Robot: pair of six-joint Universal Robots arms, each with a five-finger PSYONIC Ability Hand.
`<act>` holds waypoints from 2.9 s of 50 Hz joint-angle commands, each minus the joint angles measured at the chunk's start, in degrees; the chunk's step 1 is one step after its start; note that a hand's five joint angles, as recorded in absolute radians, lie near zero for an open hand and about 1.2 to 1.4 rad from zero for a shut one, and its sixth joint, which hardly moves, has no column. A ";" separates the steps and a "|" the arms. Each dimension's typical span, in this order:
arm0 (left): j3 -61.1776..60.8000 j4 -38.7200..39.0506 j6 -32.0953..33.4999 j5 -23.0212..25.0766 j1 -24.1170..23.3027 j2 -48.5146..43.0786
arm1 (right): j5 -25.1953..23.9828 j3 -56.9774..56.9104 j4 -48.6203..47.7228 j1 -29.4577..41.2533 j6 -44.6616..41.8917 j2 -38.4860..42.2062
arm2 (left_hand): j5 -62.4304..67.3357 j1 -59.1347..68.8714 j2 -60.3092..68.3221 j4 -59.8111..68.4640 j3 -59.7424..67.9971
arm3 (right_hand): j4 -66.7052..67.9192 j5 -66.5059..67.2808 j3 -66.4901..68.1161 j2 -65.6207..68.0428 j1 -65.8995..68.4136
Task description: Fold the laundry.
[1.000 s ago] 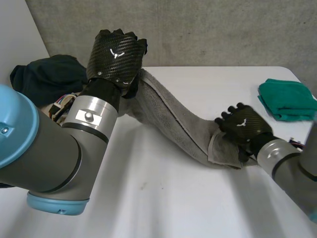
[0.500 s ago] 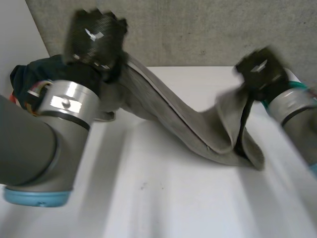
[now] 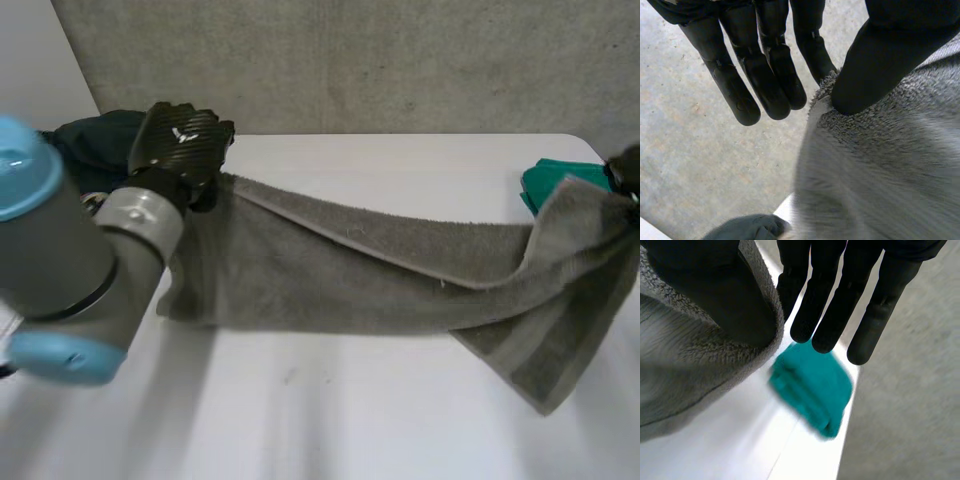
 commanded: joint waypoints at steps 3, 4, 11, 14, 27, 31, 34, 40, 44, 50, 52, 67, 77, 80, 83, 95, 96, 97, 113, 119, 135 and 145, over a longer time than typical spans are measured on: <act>19.84 24.37 7.89 -0.24 0.51 -6.44 | 3.32 -7.46 -33.78 5.51 10.66 5.17 | 14.00 15.67 11.39 11.18 11.60 | 11.28 13.27 11.80 12.51 15.33; 20.19 27.36 7.89 -0.33 0.59 -6.17 | 4.81 -7.29 -40.96 5.95 12.58 5.17 | 14.00 15.67 11.39 11.18 11.60 | 11.28 13.27 11.80 12.51 15.33; 16.17 37.32 7.98 -0.33 0.16 -3.98 | 7.81 -4.47 -54.39 5.86 17.00 4.99 | 14.00 15.67 11.39 11.18 11.60 | 11.28 13.27 11.80 12.51 15.33; 10.47 34.52 7.72 -0.24 0.07 -2.40 | 7.46 -2.81 -51.94 5.51 17.17 4.99 | 14.00 15.67 11.39 11.18 11.60 | 11.28 13.27 11.80 12.51 15.33; -14.77 31.61 7.28 -0.16 -3.44 -2.39 | -7.83 3.61 -24.25 3.05 13.84 14.47 | 14.00 15.67 11.39 11.18 11.60 | 11.28 13.27 11.80 12.51 15.33; -17.24 31.52 7.19 -0.33 -4.76 -4.84 | -10.46 9.83 -24.15 2.18 8.22 16.77 | 14.00 15.67 11.39 11.18 11.60 | 9.01 11.00 9.53 10.24 13.06; -17.42 31.52 7.19 -0.51 -5.38 -7.22 | -11.08 12.83 -26.34 1.73 5.93 17.03 | 14.00 15.67 11.39 11.18 11.60 | -8.46 -6.47 -7.94 -7.23 -4.41; -17.07 31.52 7.36 -0.51 -5.21 -7.23 | -14.24 20.39 -32.32 1.29 1.45 16.59 | 14.00 15.67 11.39 11.18 11.60 | -34.22 -32.24 -33.70 -32.99 -30.17; -16.89 31.52 7.28 -0.51 -5.03 -6.26 | -17.41 24.61 -35.13 1.47 -1.98 14.84 | 14.00 15.67 11.39 11.18 11.60 | -38.26 -36.28 -37.75 -37.04 -34.22; -16.98 31.34 7.28 -0.60 -5.12 -5.56 | -20.84 30.06 -38.91 1.38 -8.83 12.11 | 14.00 15.67 11.39 11.18 11.60 | -41.14 -39.15 -40.62 -39.91 -37.09; -17.07 31.26 7.28 -0.60 -5.12 -5.56 | -21.72 31.91 -40.41 1.38 -12.87 11.85 | 14.00 15.67 11.39 11.18 11.60 | -40.64 -38.65 -40.12 -39.41 -36.59; -17.25 28.97 5.69 -0.60 -3.98 -5.47 | -26.29 35.78 -41.65 -1.25 -33.79 11.94 | 14.00 15.67 11.39 11.18 11.60 | -30.21 -28.22 -29.69 -28.98 -26.16; -17.25 28.88 5.52 -0.60 -3.27 -4.68 | -30.95 36.31 -40.33 -2.75 -36.97 11.41 | 14.00 15.67 11.39 11.18 11.60 | -30.21 -28.22 -29.69 -28.98 -26.16; -17.42 28.71 5.52 -0.60 -3.36 -4.50 | -31.39 36.40 -40.06 -3.10 -36.97 11.50 | 14.00 15.67 11.39 11.18 11.60 | -31.04 -29.06 -30.53 -29.82 -27.00; -17.60 28.27 5.52 -0.60 -3.36 -4.24 | -32.00 37.10 -39.97 -4.85 -37.05 10.97 | 14.00 15.67 11.39 11.18 11.60 | -31.38 -29.40 -30.87 -30.16 -27.34; -17.60 27.83 4.90 -0.60 -3.27 -4.06 | -34.55 37.54 -34.52 -7.14 -38.64 8.59 | 14.00 15.67 11.39 11.18 11.60 | -29.71 -27.72 -29.19 -28.48 -25.66; -17.51 27.83 4.90 -0.60 -3.27 -4.06 | -34.64 37.45 -34.61 -7.23 -38.64 8.68 | 14.00 15.67 11.39 11.18 11.60 | -23.71 -21.72 -23.19 -22.48 -19.66; -17.51 27.83 4.82 -0.60 -3.27 -4.06 | -34.64 37.28 -34.61 -7.41 -38.64 8.68 | 14.00 15.67 11.39 11.18 11.60 | -16.65 -14.67 -16.13 -15.42 -12.60; -17.86 20.82 4.81 -0.68 -2.22 5.23 | -31.75 29.82 -28.12 -10.74 -15.20 -5.63 | 14.00 15.67 11.39 11.18 11.60 | 11.28 13.27 11.80 12.51 15.33; -17.86 10.27 4.38 -0.60 -1.87 12.89 | -24.37 22.35 -17.59 -15.30 1.15 -13.09 | 14.00 15.67 11.39 11.18 11.60 | 11.28 13.27 11.80 12.51 15.33; -20.76 -13.75 3.85 -0.07 -2.48 11.60 | -19.18 19.44 3.89 -17.78 -1.37 -6.45 | 14.00 15.67 11.39 11.18 11.60 | 11.28 13.27 11.80 12.51 15.33; -12.33 -4.17 4.20 -0.24 -2.39 -4.32 | -7.05 13.72 -6.48 -10.84 4.96 7.45 | 14.00 15.67 11.39 11.18 11.60 | 11.28 13.27 11.80 12.51 15.33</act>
